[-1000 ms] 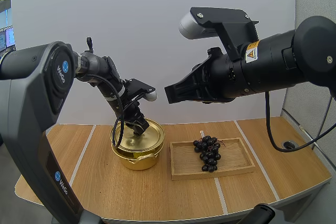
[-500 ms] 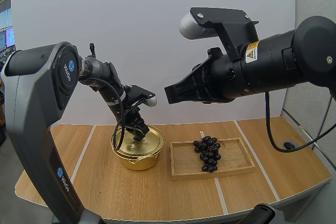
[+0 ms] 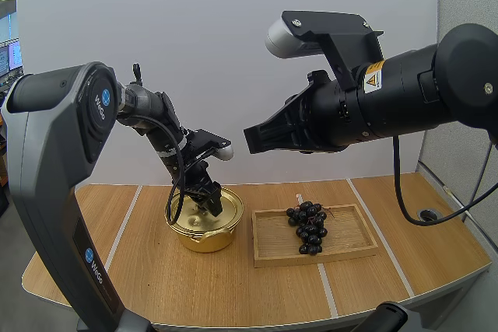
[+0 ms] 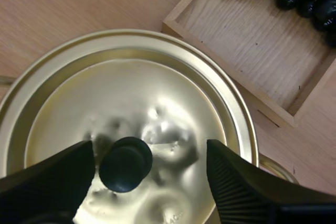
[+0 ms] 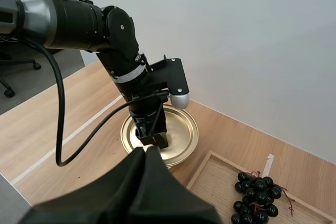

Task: Open the pot, put the pineapple inside, and close it

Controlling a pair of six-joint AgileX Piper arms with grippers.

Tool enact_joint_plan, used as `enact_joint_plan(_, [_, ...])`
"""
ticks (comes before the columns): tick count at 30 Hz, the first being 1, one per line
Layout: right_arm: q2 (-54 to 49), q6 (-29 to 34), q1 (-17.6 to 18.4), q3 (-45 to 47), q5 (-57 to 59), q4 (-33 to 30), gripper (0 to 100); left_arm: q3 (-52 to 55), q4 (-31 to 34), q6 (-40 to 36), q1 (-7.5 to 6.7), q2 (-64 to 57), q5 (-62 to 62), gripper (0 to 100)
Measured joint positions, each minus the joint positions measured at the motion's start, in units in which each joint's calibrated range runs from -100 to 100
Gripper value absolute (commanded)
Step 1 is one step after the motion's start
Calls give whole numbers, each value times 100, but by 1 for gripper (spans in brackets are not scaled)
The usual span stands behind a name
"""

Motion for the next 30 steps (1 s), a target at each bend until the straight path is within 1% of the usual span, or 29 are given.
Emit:
enact_joint_plan(6, [0, 0, 0, 0, 0, 0, 0, 0, 35, 19, 0, -228, 192, 100])
enact_joint_plan(9, [0, 0, 0, 0, 0, 0, 0, 0, 49, 32, 0, -616, 209, 100])
enact_joint_plan(16, [0, 0, 0, 0, 0, 0, 0, -522, 389, -142, 0, -1994, 410, 100])
enact_joint_plan(19, [0, 0, 0, 0, 0, 0, 0, -731, 513, -177, 0, -2385, 548, 100])
enact_joint_plan(22, [0, 0, 0, 0, 0, 0, 0, -1051, 666, -198, 0, -3153, 682, 100])
enact_joint_plan(25, [0, 0, 0, 0, 0, 0, 0, -1142, 736, -198, 0, -3436, 706, 100])
enact_joint_plan(27, [0, 0, 0, 0, 0, 0, 0, -1289, 766, -211, 0, -3974, 728, 100])
enact_joint_plan(28, [0, 0, 0, 0, 0, 0, 0, -1453, 780, -211, 0, -4566, 728, 100])
enact_joint_plan(30, [0, 0, 0, 0, 0, 0, 0, -1557, 780, -221, 0, -5030, 743, 100])
